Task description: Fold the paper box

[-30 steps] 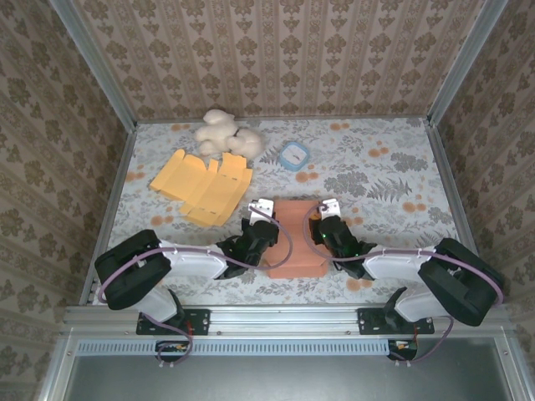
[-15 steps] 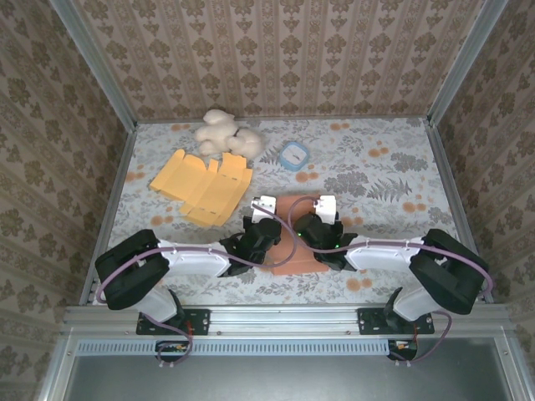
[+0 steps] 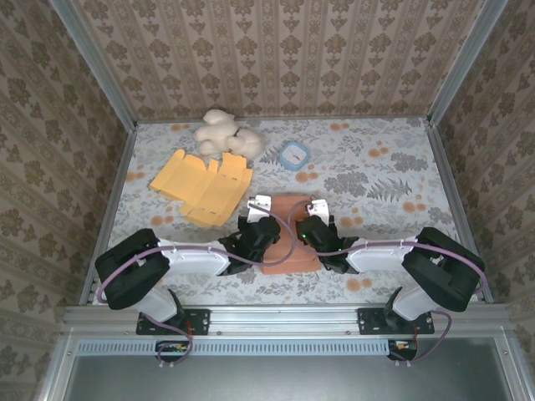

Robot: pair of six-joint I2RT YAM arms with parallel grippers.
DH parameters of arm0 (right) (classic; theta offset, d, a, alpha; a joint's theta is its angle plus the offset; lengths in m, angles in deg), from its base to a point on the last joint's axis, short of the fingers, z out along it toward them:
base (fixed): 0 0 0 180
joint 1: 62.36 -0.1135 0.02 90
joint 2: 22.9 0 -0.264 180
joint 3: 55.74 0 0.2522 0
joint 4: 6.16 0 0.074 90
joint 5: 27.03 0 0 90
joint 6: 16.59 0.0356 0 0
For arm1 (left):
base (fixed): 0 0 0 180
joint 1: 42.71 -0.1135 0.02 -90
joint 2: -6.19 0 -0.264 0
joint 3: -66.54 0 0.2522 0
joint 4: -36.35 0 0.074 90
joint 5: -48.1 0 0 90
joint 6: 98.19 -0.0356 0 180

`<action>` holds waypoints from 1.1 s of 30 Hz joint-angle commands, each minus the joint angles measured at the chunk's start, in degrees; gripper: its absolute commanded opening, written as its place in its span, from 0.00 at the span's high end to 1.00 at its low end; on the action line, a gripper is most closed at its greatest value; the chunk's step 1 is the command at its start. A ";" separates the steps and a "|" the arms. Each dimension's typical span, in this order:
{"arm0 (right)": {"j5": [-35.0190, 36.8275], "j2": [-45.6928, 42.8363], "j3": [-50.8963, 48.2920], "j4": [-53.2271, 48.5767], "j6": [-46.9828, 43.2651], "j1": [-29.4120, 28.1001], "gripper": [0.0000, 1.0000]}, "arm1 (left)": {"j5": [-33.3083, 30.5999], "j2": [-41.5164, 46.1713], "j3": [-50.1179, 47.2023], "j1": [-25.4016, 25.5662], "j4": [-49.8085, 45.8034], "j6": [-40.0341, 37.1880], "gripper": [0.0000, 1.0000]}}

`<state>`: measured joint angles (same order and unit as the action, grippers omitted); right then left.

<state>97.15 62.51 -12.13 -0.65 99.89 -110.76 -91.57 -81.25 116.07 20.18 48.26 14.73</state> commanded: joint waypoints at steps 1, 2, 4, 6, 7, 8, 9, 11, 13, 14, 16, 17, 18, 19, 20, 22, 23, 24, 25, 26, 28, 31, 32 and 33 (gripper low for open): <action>-5.27 -0.16 -1.01 3.82 -1.85 -0.39 0.36 | -2.11 -0.89 0.53 -0.56 -0.34 0.17 1.00; -5.64 -0.53 -1.19 4.00 -2.02 -0.66 0.36 | -2.09 -0.93 0.62 -0.66 -0.37 0.19 1.00; -5.96 -1.63 -1.69 4.20 -2.05 -1.01 0.35 | -1.79 -1.09 0.57 -0.97 -0.36 0.17 1.00; -6.00 -3.62 -2.28 3.80 -1.96 -1.25 0.35 | -1.37 -1.22 0.61 -1.34 -0.36 0.18 1.00; -5.97 -4.69 -2.60 3.44 -1.72 -1.25 0.34 | -1.08 -1.24 0.54 -1.50 -0.43 0.29 1.00; -5.81 -5.33 -2.98 2.71 -1.57 -1.25 0.34 | -0.72 -1.19 0.41 -1.70 -0.38 0.29 1.00; -5.50 -8.15 -3.38 1.79 -1.35 -1.26 0.34 | -0.45 -1.21 0.36 -1.85 -0.27 0.25 1.00; -4.84 -11.24 -4.12 -0.35 -1.17 -1.27 0.34 | 0.00 -1.13 0.27 -2.15 -0.19 0.20 1.00; -4.00 -14.67 -4.75 -2.97 -0.99 -1.28 0.34 | 0.39 -1.17 0.09 -2.46 -0.01 0.14 1.00; -3.55 -16.89 -5.11 -4.52 -0.90 -1.32 0.33 | 0.69 -1.18 0.00 -2.59 0.08 0.15 1.00; -2.76 -20.29 -5.70 -7.12 -0.77 -1.31 0.33 | 1.04 -1.21 -0.02 -2.84 0.18 0.20 1.00; -2.30 -22.24 -5.96 -8.50 -0.72 -1.26 0.33 | 1.22 -1.16 -0.04 -2.84 0.26 0.12 1.00; -1.87 -24.03 -6.26 -9.83 -0.57 -1.25 0.33 | 1.31 -1.12 -0.06 -2.86 0.35 0.16 1.00; -1.55 -25.53 -6.42 -10.86 -0.59 -1.21 0.33 | 1.33 -1.13 -0.09 -2.91 0.40 0.15 1.00; -1.24 -27.13 -6.64 -11.85 -0.63 -1.20 0.33 | 1.41 -1.04 -0.09 -2.91 0.52 0.13 1.00; -0.91 -29.56 -7.07 -13.12 -0.63 -1.18 0.32 | 1.80 -0.86 -0.17 -2.89 0.74 0.15 1.00; -0.79 -30.52 -7.30 -13.60 -0.78 -1.18 0.32 | 1.93 -0.76 -0.17 -2.90 0.71 0.24 1.00; -0.69 -31.26 -7.43 -13.79 -0.89 -1.11 0.32 | 2.14 -0.69 -0.23 -2.93 0.78 0.28 1.00; -0.56 -31.59 -7.52 -13.90 -1.03 -1.09 0.32 | 2.32 -0.71 -0.18 -2.87 0.78 0.43 1.00; -0.47 -31.57 -7.52 -13.90 -1.30 -0.90 0.32 | 2.53 -0.76 -0.09 -2.86 0.78 0.53 1.00; -0.58 -30.59 -7.22 -13.37 -1.66 -0.41 0.32 | 2.89 -0.86 0.00 -2.84 0.70 0.72 1.00; -1.66 -27.09 -5.96 -10.79 -2.69 0.19 0.33 | 3.06 -0.90 0.08 -2.82 0.38 0.97 1.00; -2.01 -25.48 -5.40 -9.37 -3.31 0.21 0.33 | 3.15 -0.91 0.00 -2.86 0.34 1.02 1.00; -2.54 -23.82 -4.84 -7.61 -4.08 0.27 0.33 | 3.18 -0.89 0.00 -2.86 0.26 1.15 1.00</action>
<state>94.57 35.84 -18.84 -11.10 98.12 -110.87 -88.86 -81.97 116.07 17.56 48.28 14.75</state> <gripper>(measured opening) 0.673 0.089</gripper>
